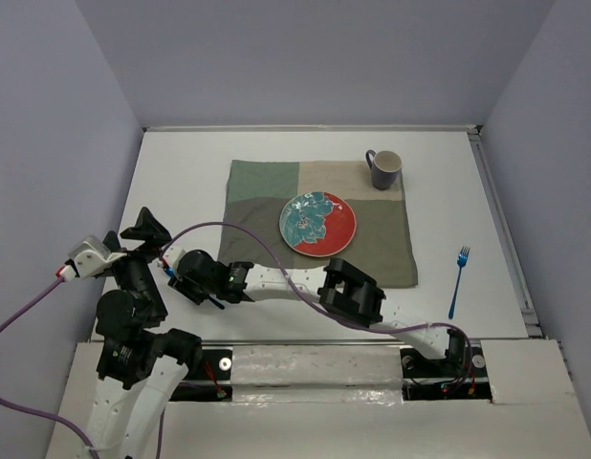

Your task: Set the dinner table for one person

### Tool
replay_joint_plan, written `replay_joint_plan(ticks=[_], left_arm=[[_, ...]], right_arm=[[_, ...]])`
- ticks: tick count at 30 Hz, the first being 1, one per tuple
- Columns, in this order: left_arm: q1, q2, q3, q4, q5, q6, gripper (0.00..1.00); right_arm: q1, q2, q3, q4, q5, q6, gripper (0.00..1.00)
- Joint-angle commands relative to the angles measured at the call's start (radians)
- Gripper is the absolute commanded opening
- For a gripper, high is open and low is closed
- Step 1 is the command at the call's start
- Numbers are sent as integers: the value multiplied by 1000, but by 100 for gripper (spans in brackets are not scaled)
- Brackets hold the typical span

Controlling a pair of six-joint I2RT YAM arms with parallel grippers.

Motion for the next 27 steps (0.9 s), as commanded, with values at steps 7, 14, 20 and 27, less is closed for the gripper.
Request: replay_joint_plan(ticks=[7, 14, 20, 27], left_arm=[[-8, -23, -6, 58, -3, 3, 99], [-10, -23, -6, 58, 0, 4, 99], [-13, -44, -6, 58, 1, 4, 99], [-13, -81, 0, 49, 19, 1, 99]], right_arm=[[-1, 24, 35, -38, 27, -1, 43], [-1, 27, 30, -33, 39, 16, 8], [-1, -28, -22, 31, 84, 40, 0], [-68, -275, -232, 271, 182, 100, 0]])
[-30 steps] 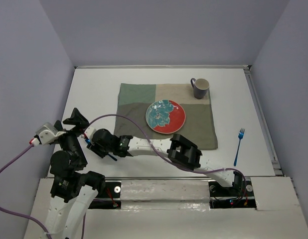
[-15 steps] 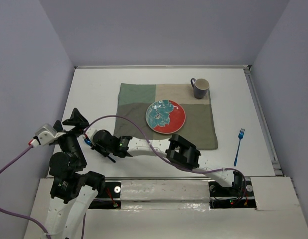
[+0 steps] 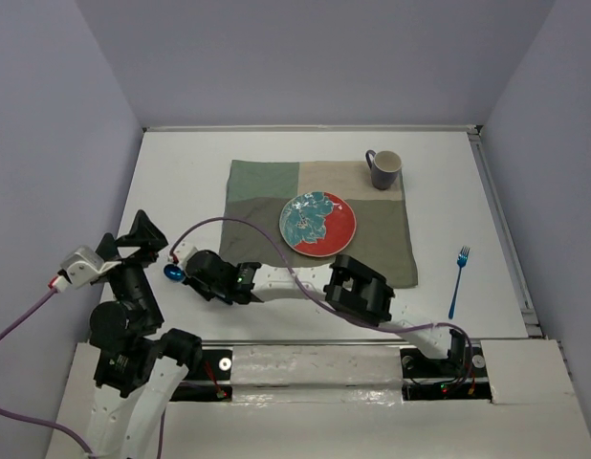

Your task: Set the dinner table for one person

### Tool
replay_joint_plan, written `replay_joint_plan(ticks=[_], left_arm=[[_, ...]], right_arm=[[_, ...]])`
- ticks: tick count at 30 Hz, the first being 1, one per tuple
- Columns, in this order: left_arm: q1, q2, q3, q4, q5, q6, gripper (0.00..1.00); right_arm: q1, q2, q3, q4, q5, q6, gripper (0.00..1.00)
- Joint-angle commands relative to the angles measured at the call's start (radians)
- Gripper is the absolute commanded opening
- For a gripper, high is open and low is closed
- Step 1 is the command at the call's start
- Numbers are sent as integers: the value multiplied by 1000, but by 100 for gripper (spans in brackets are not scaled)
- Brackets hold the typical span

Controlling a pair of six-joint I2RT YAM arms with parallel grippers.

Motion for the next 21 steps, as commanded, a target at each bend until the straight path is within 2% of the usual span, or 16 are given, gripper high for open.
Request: replay_joint_plan(ticks=[1, 10, 14, 17, 18, 21], left_arm=[[-5, -37, 0, 43, 7, 1, 99], [-32, -139, -3, 41, 12, 0, 99], [-63, -145, -3, 37, 20, 1, 99], [-83, -180, -6, 37, 23, 1, 99], [-87, -188, -6, 38, 24, 1, 99], [-98, -198, -8, 40, 29, 1, 99]], right_arm=[[-72, -238, -120, 202, 99, 56, 0], [-216, -450, -326, 227, 173, 180, 0], [-309, -589, -540, 229, 266, 209, 0], [-398, -714, -686, 221, 248, 281, 0], [-463, -740, -774, 215, 242, 324, 0], [-538, -801, -882, 196, 253, 352, 0]])
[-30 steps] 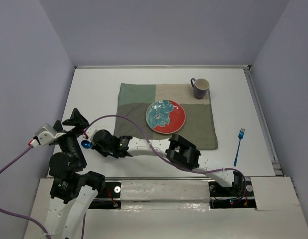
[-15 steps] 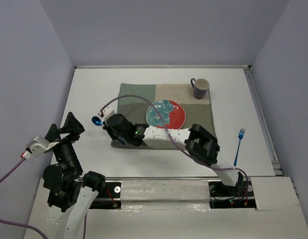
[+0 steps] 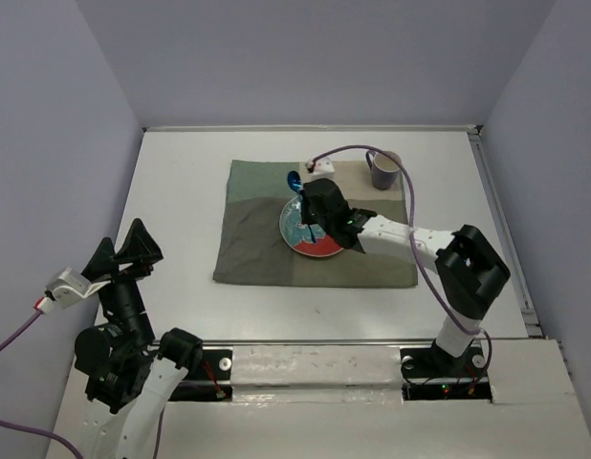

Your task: Set the dinner table for one person

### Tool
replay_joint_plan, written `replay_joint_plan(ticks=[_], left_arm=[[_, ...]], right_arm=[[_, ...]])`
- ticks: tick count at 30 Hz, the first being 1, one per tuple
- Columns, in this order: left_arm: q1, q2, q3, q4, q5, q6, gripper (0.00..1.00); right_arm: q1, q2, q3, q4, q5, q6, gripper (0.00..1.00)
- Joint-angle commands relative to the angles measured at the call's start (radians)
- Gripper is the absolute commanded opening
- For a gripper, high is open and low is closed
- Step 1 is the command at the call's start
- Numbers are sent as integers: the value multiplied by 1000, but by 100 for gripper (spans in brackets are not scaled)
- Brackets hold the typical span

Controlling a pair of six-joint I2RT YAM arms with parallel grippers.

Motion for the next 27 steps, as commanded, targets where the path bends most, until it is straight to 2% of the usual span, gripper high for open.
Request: replay_joint_plan(ticks=[1, 10, 15, 27], left_arm=[[-23, -73, -6, 40, 8, 1, 99], [-66, -96, -9, 36, 2, 4, 99], [-83, -108, -9, 31, -1, 7, 99], [-106, -121, -9, 30, -3, 10, 99]], right_arm=[[-146, -126, -174, -2, 60, 101, 0], [-289, -237, -340, -55, 91, 94, 0], [-366, -198, -348, -50, 53, 55, 0], [-394, -91, -311, -22, 10, 2, 0]])
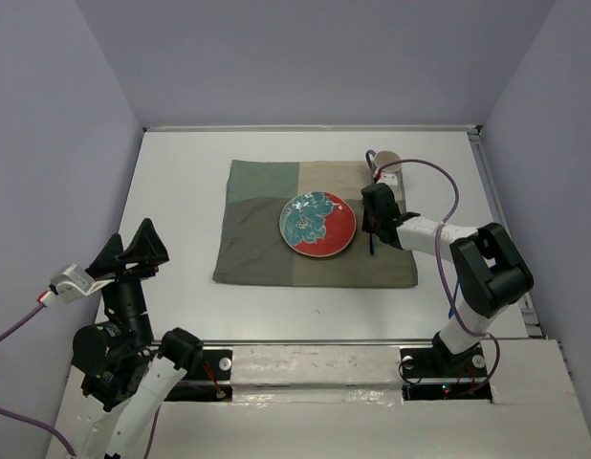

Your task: Set the dinner table for one person

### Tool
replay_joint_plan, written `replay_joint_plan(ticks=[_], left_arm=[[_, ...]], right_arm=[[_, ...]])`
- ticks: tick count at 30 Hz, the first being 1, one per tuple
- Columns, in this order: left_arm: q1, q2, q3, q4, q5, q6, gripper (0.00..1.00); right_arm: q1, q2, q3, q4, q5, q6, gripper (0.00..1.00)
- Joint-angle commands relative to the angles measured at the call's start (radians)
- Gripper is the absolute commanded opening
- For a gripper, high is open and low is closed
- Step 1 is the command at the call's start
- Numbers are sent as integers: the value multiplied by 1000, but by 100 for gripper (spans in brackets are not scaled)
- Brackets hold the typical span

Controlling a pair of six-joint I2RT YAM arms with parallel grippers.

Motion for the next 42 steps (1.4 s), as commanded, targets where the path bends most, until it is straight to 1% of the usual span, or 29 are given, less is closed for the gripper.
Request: replay_joint_plan(ticks=[1, 10, 22, 23, 24, 25, 26, 27, 28, 32, 33, 35, 36, 37, 40, 41, 42], left_arm=[[-8, -120, -9, 35, -10, 11, 99], [-9, -117, -10, 38, -7, 8, 99], [-11, -114, -12, 38, -7, 10, 99], [-9, -114, -12, 38, -7, 8, 99], [-11, -112, -12, 40, -7, 10, 99], [-11, -112, -10, 40, -4, 10, 99], [-13, -112, -10, 41, -2, 10, 99], [-13, -112, -12, 41, -4, 10, 99], [-13, -114, -10, 41, -4, 8, 99], [-13, -127, -10, 38, -5, 10, 99], [-11, -135, -10, 38, -5, 10, 99], [-11, -144, -10, 35, -1, 8, 99], [-13, -156, -10, 35, 4, 10, 99], [-16, -164, -10, 35, 8, 7, 99], [-31, -199, -10, 35, 5, 8, 99], [-42, -206, -10, 27, 1, 8, 99], [-51, -206, -1, 20, -14, 8, 99]], right_arm=[[-8, 28, 38, 56, -2, -30, 0], [-18, 39, 34, 56, 20, -5, 0], [-28, 84, 70, 51, 52, 1, 0], [-28, 82, 70, 47, 51, 1, 5], [-28, 79, 71, 38, 46, 1, 12], [-28, 76, 73, 30, 45, 1, 24], [-28, 64, 74, 15, 43, 3, 30], [-28, 55, 77, 4, 43, 6, 44], [-28, 44, 77, -5, 43, 9, 46], [-28, -52, 70, -65, 57, 19, 48], [-28, -110, 61, -90, 81, 23, 48], [-28, -175, 50, -130, 116, 44, 47], [-41, -250, 42, -183, 158, 58, 47], [-54, -290, 21, -238, 173, 93, 46], [-97, -410, -13, -337, 196, 157, 45], [-114, -485, -22, -373, 202, 195, 44], [-152, -520, -37, -436, 209, 210, 45]])
